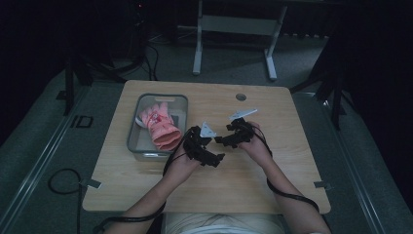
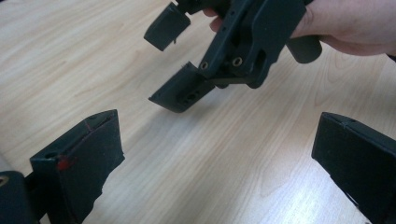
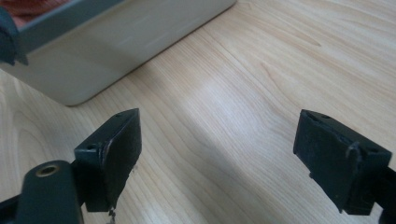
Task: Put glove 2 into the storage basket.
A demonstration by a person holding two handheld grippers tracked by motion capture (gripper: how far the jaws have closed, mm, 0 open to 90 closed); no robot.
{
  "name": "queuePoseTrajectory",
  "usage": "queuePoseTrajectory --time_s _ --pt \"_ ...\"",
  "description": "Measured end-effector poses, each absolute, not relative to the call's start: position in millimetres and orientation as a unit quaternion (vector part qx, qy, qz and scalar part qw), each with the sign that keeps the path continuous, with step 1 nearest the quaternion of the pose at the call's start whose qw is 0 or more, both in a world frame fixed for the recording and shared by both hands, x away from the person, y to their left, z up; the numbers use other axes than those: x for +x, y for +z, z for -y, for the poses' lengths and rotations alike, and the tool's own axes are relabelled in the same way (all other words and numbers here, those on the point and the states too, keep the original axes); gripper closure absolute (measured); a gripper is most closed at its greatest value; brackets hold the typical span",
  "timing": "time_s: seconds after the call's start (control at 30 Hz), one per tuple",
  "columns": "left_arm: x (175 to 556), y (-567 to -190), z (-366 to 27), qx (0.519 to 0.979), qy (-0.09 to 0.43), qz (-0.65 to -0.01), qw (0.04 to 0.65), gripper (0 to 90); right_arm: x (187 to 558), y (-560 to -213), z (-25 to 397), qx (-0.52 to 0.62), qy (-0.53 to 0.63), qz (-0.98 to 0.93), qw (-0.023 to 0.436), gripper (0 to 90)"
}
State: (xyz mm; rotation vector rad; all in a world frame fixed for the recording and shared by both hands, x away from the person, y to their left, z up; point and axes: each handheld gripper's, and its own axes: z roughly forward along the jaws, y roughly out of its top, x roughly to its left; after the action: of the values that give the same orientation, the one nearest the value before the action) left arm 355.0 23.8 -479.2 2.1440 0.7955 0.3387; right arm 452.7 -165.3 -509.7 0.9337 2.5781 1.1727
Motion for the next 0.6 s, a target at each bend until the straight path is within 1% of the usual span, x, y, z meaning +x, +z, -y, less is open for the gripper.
queuePoseTrajectory --time_s 0.1,0.27,0.43,0.6 --pt "353.2 -486.0 -22.1 0.85 0.13 -0.313 0.404 1.4 451.5 -514.0 167.4 0.314 0.392 -0.861 0.084 14.2" --pt "349.6 -499.6 -16.2 0.86 0.131 -0.305 0.388 1.4 449.4 -521.0 171.3 0.315 0.395 -0.858 0.096 14.1" --pt "345.5 -511.5 -10.7 0.864 0.133 -0.294 0.385 1.4 446.6 -530.9 175.1 0.313 0.395 -0.858 0.097 14.0" --pt "345.1 -526.4 -7.1 0.871 0.142 -0.295 0.367 1.4 444.0 -540.4 178.1 0.311 0.386 -0.862 0.102 13.9"
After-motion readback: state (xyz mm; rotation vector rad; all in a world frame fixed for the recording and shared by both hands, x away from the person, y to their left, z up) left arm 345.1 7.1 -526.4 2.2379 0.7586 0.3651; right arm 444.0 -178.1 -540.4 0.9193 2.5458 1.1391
